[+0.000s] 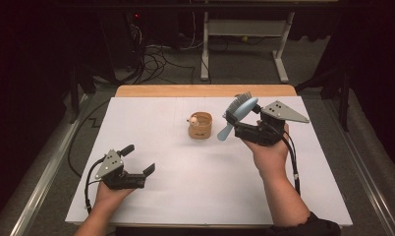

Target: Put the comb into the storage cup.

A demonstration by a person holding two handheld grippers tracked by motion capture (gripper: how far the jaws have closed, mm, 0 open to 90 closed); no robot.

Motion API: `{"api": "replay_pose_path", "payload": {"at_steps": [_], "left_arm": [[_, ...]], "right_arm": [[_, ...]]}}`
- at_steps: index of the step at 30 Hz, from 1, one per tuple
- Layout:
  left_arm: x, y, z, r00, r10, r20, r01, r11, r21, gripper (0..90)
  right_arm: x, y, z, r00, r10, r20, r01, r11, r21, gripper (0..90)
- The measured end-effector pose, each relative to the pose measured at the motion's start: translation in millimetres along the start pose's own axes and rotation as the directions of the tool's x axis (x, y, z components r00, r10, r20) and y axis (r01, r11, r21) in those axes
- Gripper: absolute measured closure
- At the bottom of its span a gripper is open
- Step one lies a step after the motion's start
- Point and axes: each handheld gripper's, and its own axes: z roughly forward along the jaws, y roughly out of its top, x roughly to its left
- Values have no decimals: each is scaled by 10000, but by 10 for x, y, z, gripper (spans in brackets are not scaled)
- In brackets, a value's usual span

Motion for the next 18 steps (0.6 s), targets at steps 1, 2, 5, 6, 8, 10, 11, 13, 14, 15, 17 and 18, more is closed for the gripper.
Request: {"api": "replay_pose_path", "payload": {"at_steps": [1, 2, 5, 6, 8, 10, 11, 13, 14, 15, 17, 18], "left_arm": [[-2, 1, -2, 10000, 9, 4, -9, 10000, -31, 0], [-3, 2, -7, 10000, 70, 5, -70, 10000, -23, 0], [-1, 3, -12, 10000, 32, 13, -32, 10000, -65, 0], [-1, 3, -16, 10000, 48, -5, -48, 10000, -69, 0], [-5, 2, -15, 10000, 55, -50, -56, 9999, -93, 0], [-1, -1, -11, 10000, -8, -27, 8, 10000, 26, 0], [-2, -5, -9, 10000, -73, -2, 73, 10000, 42, 0], [-7, -8, -11, 10000, -7, -16, 7, 10000, 58, 0], [-7, -8, -12, 10000, 12, -20, -12, 10000, 53, 0], [-5, -7, -15, 10000, 13, -18, -13, 10000, 14, 0], [-2, -4, -21, 10000, 5, -21, -5, 10000, -47, 0], [1, -4, -23, 10000, -16, -15, 16, 10000, -56, 0]], "right_arm": [[0, 11, 11, 10000, -28, -3, 28, 10000, -34, 210], [4, 25, 21, 10000, -13, -16, 13, 10000, -42, 210], [16, 65, 53, 10000, -88, -19, 88, 9999, -98, 210], [20, 79, 63, 10000, -77, -43, 76, 9998, -156, 210], [31, 106, 83, 10000, -75, -20, 74, 9997, -228, 210], [37, 131, 102, 10000, -88, 35, 89, 9997, -249, 210], [39, 143, 114, 10000, -81, 26, 82, 9995, -314, 210], [39, 168, 138, 9999, -116, 36, 118, 9993, -344, 210], [37, 180, 152, 9999, -122, 40, 123, 9993, -345, 210], [37, 192, 168, 10000, -96, 26, 97, 9993, -356, 210], [35, 213, 199, 10000, -94, 28, 95, 9991, -417, 210], [36, 222, 212, 10000, -52, 21, 53, 9991, -413, 210]]}}
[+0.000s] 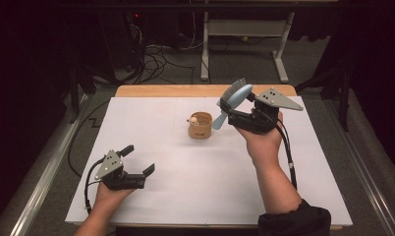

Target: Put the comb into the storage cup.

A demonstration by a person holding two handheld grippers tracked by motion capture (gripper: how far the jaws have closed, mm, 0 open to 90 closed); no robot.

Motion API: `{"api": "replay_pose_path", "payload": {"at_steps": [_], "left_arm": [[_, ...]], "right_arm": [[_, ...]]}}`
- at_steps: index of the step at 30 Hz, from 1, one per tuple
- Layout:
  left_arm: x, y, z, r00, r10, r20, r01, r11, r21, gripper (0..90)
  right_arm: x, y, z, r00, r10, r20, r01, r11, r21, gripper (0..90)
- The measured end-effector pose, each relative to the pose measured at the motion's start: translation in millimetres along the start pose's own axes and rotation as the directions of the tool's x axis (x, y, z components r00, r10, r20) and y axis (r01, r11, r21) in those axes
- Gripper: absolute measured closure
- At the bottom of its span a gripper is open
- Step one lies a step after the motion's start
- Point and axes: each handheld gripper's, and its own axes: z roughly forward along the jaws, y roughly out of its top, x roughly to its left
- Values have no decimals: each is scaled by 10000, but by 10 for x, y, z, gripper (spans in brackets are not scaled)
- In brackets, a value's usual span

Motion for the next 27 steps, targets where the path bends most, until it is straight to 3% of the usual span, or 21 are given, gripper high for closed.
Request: {"api": "replay_pose_path", "payload": {"at_steps": [7, 16, 27], "left_arm": [[8, -3, 4, 10000, 57, 23, -57, 10000, 27, 0], [-16, -4, 13, 9998, 111, 147, -112, 9999, 52, 0], [5, -7, 21, 10000, -12, 59, 11, 10000, 44, 0]], "right_arm": [[21, 48, 125, 10000, -58, -24, 57, 9999, -104, 210], [18, -3, 327, 9997, 230, -67, -232, 9996, -183, 209], [-1, -58, 549, 9995, 317, -83, -317, 9995, 37, 210]]}}
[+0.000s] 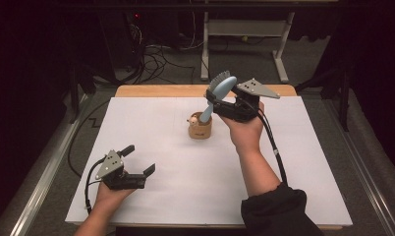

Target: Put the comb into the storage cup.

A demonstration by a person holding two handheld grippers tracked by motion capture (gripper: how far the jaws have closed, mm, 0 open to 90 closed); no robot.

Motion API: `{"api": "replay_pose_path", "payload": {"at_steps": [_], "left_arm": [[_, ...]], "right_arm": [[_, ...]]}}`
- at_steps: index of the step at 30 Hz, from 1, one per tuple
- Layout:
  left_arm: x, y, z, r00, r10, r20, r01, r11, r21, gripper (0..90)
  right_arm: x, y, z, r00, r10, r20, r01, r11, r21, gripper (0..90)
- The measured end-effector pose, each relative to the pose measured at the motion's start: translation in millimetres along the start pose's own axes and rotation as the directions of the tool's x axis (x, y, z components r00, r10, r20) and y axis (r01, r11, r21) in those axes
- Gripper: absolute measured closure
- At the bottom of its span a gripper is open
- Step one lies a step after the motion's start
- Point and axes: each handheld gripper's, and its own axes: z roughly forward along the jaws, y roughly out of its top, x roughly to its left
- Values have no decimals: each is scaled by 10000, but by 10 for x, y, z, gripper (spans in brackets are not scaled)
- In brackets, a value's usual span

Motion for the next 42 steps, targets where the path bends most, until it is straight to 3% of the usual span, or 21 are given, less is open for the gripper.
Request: {"api": "replay_pose_path", "payload": {"at_steps": [11, 35, 42], "left_arm": [[2, -4, -7, 10000, -18, -16, 18, 10000, -34, 0], [9, 0, -20, 10000, -11, 43, 12, 9999, -108, 0], [12, -3, -15, 10000, -13, 31, 13, 10000, -93, 0]], "right_arm": [[-29, -69, 158, 9999, 104, 81, -105, 9998, 153, 210], [-22, -215, 326, 9997, 142, 204, -153, 9984, 547, 209], [-34, -304, 398, 9991, 349, 227, -364, 9967, 721, 209]]}}
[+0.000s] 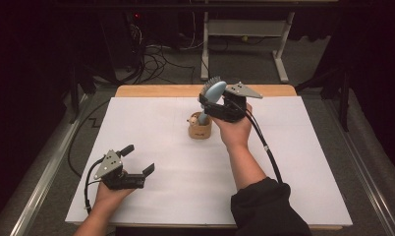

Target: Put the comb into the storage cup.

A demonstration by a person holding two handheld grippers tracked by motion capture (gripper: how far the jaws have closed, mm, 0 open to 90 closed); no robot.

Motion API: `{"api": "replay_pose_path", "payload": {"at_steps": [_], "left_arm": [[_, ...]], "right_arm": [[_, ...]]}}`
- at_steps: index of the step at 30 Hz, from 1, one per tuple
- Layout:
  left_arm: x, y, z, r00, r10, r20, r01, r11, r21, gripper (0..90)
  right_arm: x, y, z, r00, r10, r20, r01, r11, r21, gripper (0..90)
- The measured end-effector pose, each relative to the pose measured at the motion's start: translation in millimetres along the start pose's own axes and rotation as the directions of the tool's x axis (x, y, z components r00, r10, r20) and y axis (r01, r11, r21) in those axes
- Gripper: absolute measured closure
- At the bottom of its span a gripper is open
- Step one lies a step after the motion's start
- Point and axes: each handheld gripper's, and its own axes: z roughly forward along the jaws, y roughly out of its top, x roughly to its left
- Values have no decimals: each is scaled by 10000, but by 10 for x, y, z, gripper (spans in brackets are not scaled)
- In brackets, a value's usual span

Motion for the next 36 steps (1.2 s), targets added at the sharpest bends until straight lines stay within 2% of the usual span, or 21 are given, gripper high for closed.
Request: {"api": "replay_pose_path", "payload": {"at_steps": [11, 33, 36], "left_arm": [[-3, -4, 10, 10000, -14, 9, 14, 10000, -8, 0], [-6, -4, 9, 10000, 25, 56, -25, 10000, 54, 0], [-10, -4, 11, 9999, 65, 81, -66, 9999, 89, 0]], "right_arm": [[4, -106, 78, 10000, 3, -8, -2, 9999, 127, 209], [25, -192, 169, 9997, -181, -177, 184, 9996, 222, 208], [19, -189, 171, 9998, -79, -202, 84, 9996, 260, 205]]}}
